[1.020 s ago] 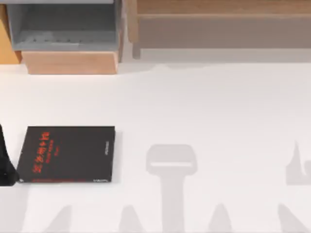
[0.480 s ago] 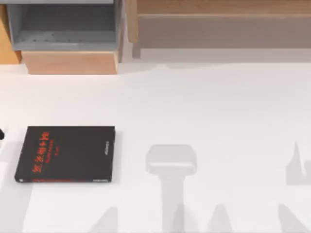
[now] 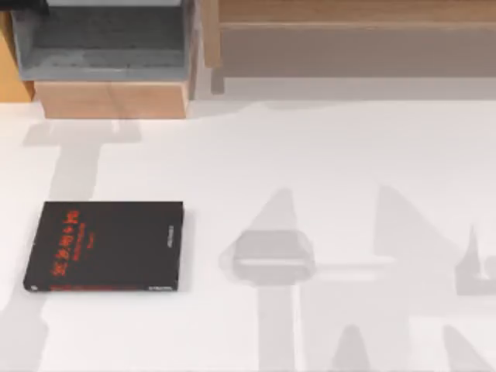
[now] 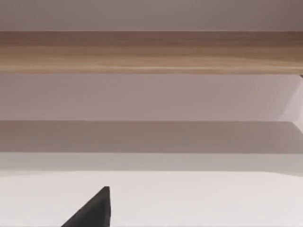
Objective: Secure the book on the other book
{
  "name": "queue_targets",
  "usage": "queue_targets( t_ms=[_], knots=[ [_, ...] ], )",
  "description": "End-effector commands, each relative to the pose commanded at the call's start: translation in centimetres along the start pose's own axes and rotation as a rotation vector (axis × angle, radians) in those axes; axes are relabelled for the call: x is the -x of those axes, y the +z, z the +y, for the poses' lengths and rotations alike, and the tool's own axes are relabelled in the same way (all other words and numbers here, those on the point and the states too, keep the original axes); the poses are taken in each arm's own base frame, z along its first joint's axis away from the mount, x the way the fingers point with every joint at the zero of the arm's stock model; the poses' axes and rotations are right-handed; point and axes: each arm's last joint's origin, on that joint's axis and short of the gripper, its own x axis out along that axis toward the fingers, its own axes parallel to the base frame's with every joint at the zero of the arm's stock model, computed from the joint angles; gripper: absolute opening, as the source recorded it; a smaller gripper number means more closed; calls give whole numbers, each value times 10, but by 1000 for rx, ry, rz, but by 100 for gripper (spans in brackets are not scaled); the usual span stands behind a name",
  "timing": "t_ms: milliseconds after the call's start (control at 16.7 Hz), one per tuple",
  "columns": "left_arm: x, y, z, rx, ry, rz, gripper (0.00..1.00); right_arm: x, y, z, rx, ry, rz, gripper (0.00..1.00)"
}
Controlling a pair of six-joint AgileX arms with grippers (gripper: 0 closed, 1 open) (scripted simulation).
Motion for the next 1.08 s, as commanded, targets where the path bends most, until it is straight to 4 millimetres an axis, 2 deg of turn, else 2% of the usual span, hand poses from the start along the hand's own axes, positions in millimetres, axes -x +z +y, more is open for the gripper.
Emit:
queue_targets(
  t_ms=[240, 360, 480, 720, 1080],
  knots=[
    [-86, -19, -29, 0, -8, 19, 100, 0, 0, 0, 0, 0, 0, 100],
    [-118, -36, -43, -5, -14, 29, 100, 0, 0, 0, 0, 0, 0, 100],
    [-141, -53, -55, -10, -22, 35, 100, 0, 0, 0, 0, 0, 0, 100],
    [-161, -72, -69, -18, -33, 40, 100, 0, 0, 0, 0, 0, 0, 100],
    [-162, -73, -67, -18, -30, 43, 100, 0, 0, 0, 0, 0, 0, 100]
  ],
)
